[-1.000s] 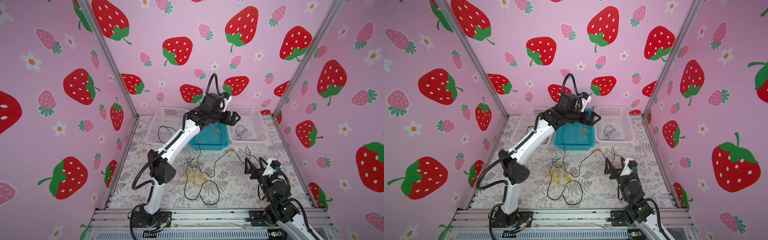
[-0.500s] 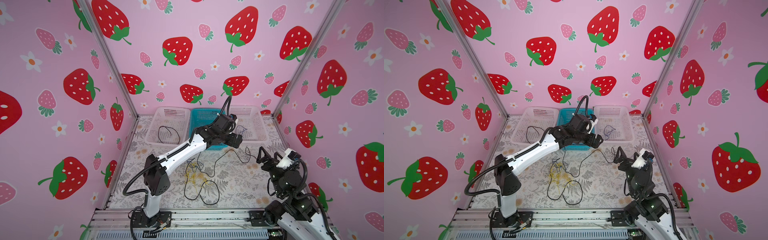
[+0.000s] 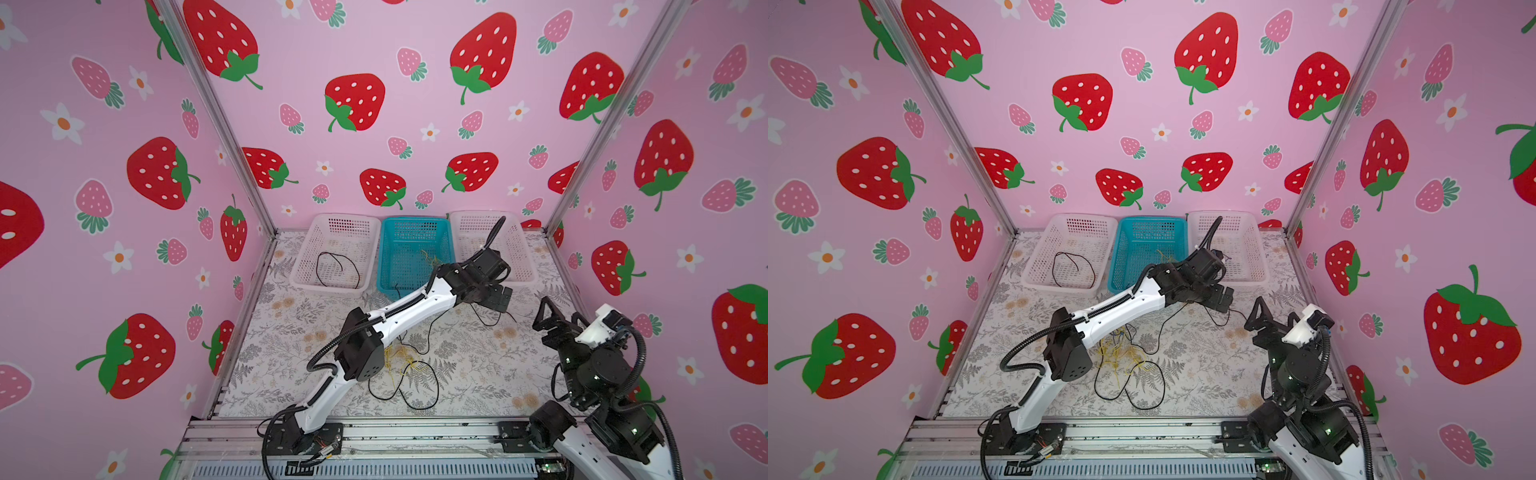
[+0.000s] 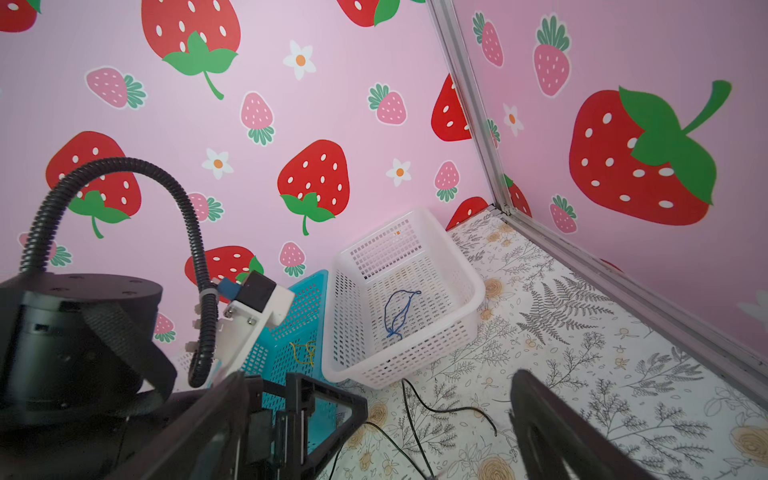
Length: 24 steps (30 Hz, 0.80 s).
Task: Untangle the cables
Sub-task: 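Swing the left gripper back down to the black cable on the table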
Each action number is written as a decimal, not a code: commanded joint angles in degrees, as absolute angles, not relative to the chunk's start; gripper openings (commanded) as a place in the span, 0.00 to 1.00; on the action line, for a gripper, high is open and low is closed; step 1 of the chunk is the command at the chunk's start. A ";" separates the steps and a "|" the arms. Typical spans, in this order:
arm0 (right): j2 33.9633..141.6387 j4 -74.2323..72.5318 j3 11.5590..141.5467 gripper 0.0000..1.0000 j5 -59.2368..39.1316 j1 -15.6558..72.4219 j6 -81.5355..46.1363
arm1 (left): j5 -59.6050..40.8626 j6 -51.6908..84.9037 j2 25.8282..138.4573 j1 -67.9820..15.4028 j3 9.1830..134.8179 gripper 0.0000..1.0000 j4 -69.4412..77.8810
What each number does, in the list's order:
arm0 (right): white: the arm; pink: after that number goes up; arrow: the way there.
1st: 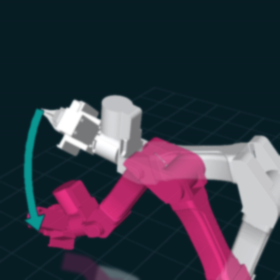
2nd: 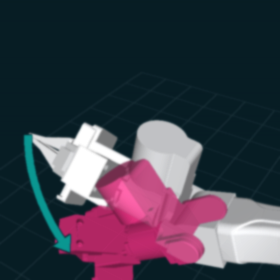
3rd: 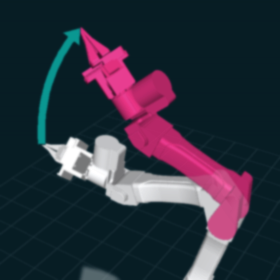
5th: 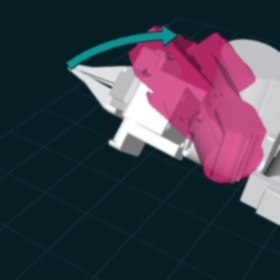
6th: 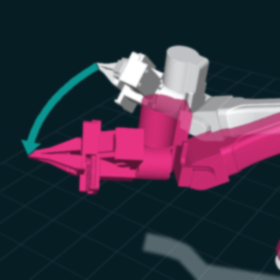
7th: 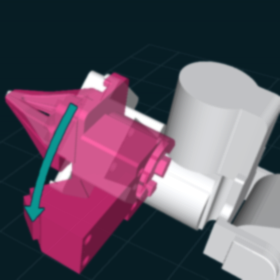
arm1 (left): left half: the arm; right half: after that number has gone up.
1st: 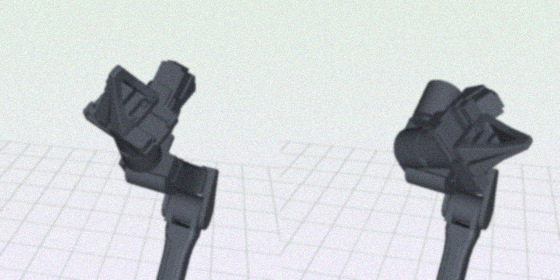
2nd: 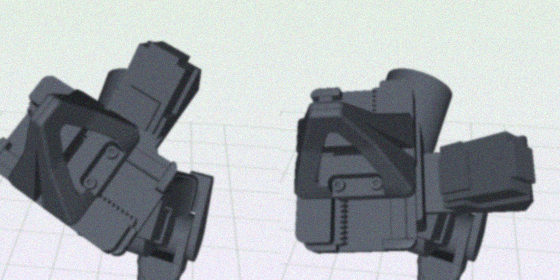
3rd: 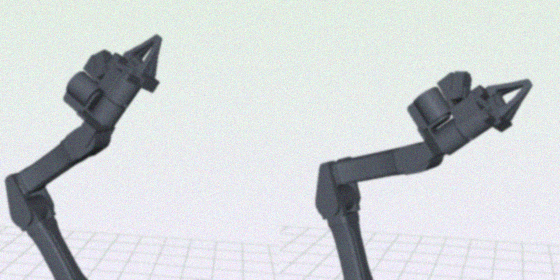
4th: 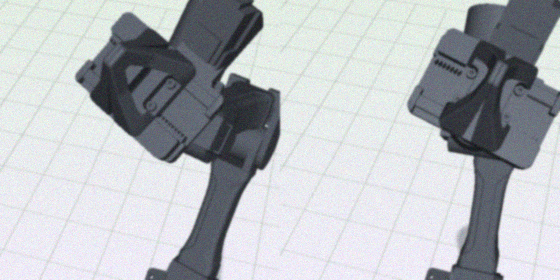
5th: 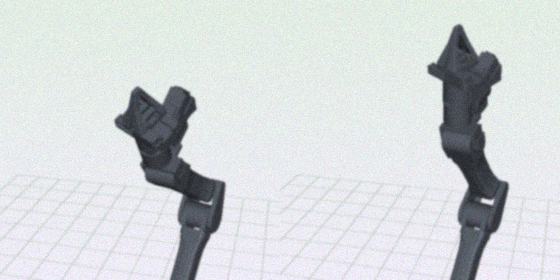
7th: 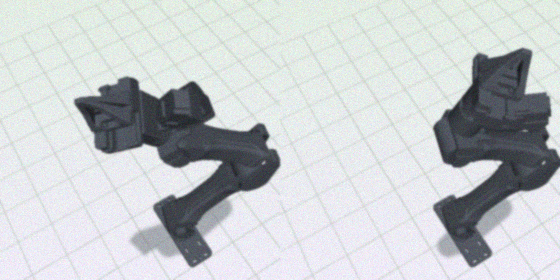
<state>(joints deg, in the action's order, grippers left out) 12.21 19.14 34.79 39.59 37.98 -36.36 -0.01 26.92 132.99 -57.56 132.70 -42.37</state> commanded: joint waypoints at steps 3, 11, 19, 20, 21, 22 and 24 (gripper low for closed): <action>10.38 21.38 36.80 0.99 40.45 37.88 -35.11 | 0.87 28.54 137.78 -58.53 137.91 0.98 -43.31; 9.40 21.59 37.31 0.99 39.38 37.86 -33.27 | 1.63 28.68 144.59 -59.21 143.95 0.93 -43.86; 8.97 21.00 36.75 0.99 37.95 37.88 -32.87 | 5.54 26.28 148.00 -59.33 145.72 0.84 -44.34; 8.88 20.93 36.79 0.99 37.91 37.86 -32.81 | 5.33 26.28 148.17 -59.24 145.72 0.81 -44.23; 8.83 20.72 36.65 0.99 37.79 37.84 -32.78 | 5.27 26.19 148.33 -59.16 145.77 0.77 -44.07; 8.77 20.59 36.61 0.99 37.53 37.88 -32.70 | 5.11 26.15 148.57 -59.11 145.94 0.72 -43.87; 8.76 20.38 36.44 0.99 37.36 37.88 -32.69 | 4.59 26.30 148.89 -58.83 146.16 0.62 -43.52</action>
<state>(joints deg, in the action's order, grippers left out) 9.61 21.04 35.90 37.82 37.98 -33.15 3.46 26.70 148.16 -59.05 143.22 -43.53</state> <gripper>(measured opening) 0.993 0.638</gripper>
